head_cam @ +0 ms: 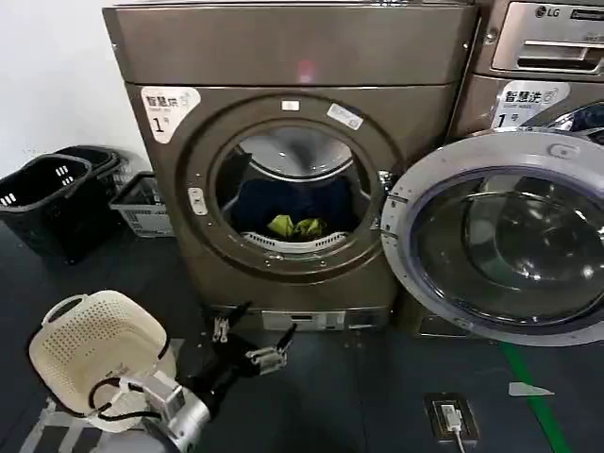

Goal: Grasp the clothes from the dryer.

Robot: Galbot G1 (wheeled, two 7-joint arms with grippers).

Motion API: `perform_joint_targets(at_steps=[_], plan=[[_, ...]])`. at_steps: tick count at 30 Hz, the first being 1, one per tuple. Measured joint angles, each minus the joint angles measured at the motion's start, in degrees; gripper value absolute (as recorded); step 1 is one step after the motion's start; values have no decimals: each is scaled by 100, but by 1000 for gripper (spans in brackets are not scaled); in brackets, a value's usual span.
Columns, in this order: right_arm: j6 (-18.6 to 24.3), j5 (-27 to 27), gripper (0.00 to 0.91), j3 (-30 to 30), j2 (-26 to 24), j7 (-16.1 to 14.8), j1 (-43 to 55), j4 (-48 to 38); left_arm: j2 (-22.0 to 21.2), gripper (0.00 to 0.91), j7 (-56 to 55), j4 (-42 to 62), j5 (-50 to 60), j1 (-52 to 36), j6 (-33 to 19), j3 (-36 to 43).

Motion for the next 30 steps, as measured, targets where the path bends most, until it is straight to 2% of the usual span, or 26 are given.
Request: perform_joint_targets(at_steps=[30], plan=[[200,41,907,-331,-16,74,204,22,-14,907,15,120,98,-41,-11,29]])
